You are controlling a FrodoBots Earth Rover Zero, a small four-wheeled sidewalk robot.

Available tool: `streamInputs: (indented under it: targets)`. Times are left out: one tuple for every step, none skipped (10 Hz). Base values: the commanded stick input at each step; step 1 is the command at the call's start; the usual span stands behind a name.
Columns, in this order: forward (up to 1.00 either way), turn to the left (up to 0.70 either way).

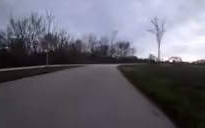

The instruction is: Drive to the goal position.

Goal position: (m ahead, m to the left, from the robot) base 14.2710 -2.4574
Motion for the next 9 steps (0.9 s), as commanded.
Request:
streamInputs:
  targets:
    - [1.00,0.00]
    - [1.00,0.00]
    - [1.00,0.00]
    - [1.00,0.00]
    - [1.00,0.00]
    - [1.00,0.00]
    - [1.00,0.00]
    - [1.00,0.00]
    - [1.00,0.00]
